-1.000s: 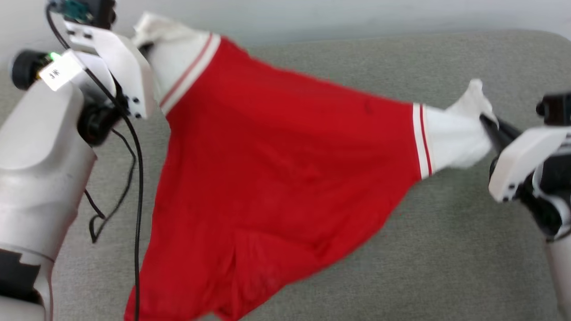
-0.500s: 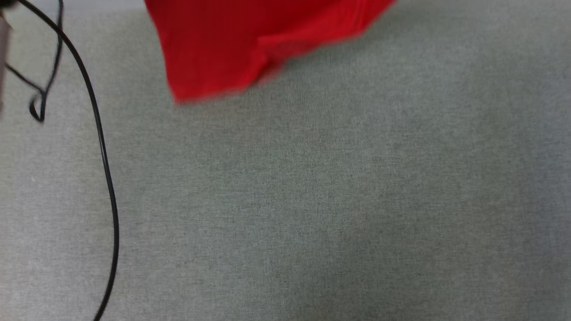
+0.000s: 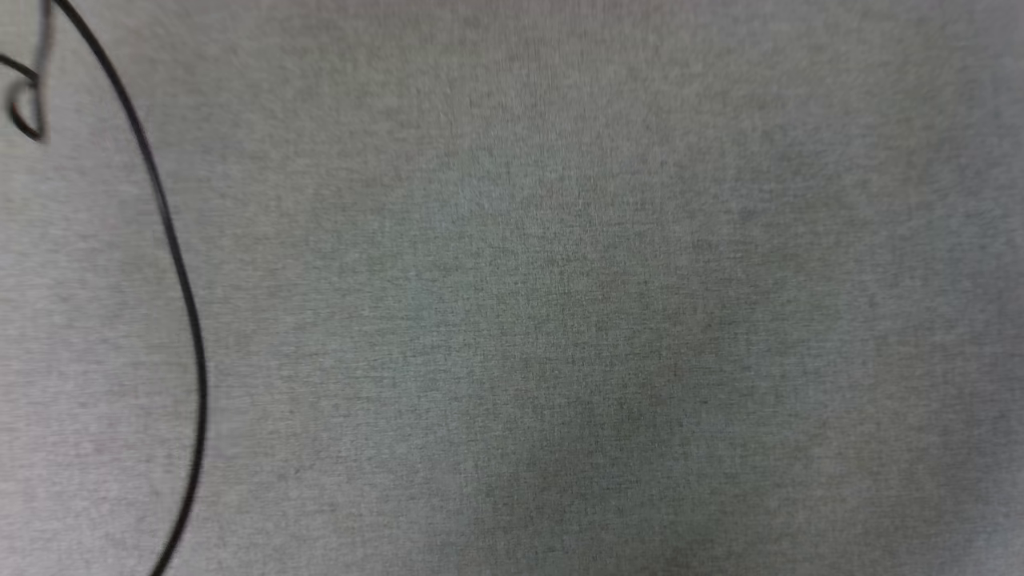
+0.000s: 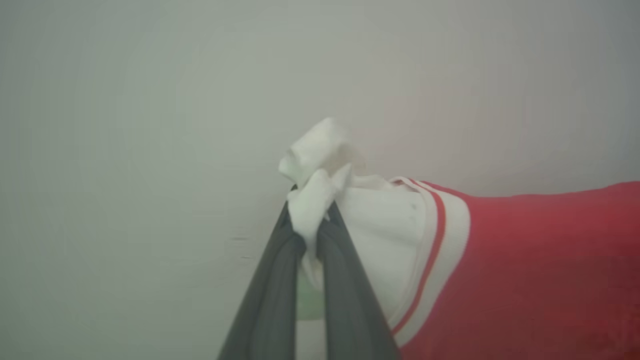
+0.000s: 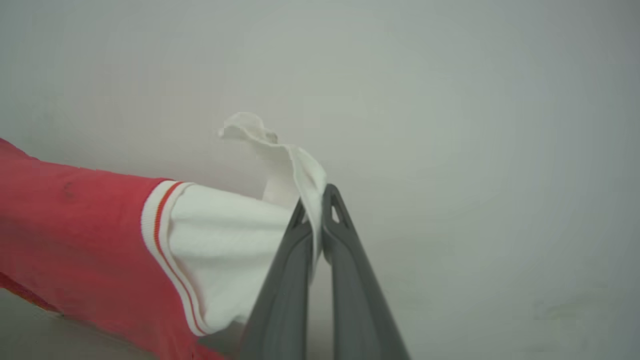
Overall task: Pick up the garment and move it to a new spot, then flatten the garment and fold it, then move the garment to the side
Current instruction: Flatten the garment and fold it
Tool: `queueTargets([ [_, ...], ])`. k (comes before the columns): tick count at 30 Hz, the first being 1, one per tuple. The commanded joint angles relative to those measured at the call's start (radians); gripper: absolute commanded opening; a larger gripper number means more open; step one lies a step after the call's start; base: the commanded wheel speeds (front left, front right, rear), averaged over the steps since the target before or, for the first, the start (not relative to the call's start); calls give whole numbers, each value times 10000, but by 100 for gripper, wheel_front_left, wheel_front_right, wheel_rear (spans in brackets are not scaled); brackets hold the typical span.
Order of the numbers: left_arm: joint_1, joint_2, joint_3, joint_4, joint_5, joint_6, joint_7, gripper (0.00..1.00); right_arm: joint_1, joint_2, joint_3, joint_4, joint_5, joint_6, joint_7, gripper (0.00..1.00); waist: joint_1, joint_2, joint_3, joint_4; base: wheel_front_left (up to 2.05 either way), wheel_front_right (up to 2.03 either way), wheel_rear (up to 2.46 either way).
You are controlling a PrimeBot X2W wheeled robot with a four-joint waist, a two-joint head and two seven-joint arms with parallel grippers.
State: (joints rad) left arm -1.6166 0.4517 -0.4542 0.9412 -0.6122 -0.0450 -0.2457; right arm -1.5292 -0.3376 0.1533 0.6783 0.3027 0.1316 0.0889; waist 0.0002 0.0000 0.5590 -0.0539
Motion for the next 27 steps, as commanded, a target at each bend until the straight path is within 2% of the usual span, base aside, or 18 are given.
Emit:
queueTargets([
  [1,293,-65,-39,145,-13,-78,-70,0,100,17,116,163,78,-16,-154,0,-2,0,340,-43,0,0,0],
  [7,1323,-230,265,759,-399,-356,-179,0,976,88,786,729,714,-16,-673,0,-2,0,424,-36,0,0,0],
  [11,2489,-209,517,796,-690,-551,-207,0,2218,85,1263,692,1318,-16,-1073,0,-2,0,248,-62,0,0,0],
  [16,4655,-293,1105,186,-1066,-710,-212,0,4348,-129,1605,322,1931,-16,-1623,0,-2,0,-385,21,0,0,0],
  [22,7594,-538,1819,-763,-1788,-812,-205,0,7310,-258,1511,-326,2554,-18,-2028,0,-2,0,-1354,45,0,0,0],
  [27,9785,-290,1943,-1515,-1867,-755,-206,0,9310,-68,1080,-897,2870,-19,-2037,0,-2,0,-2233,-76,0,0,0],
])
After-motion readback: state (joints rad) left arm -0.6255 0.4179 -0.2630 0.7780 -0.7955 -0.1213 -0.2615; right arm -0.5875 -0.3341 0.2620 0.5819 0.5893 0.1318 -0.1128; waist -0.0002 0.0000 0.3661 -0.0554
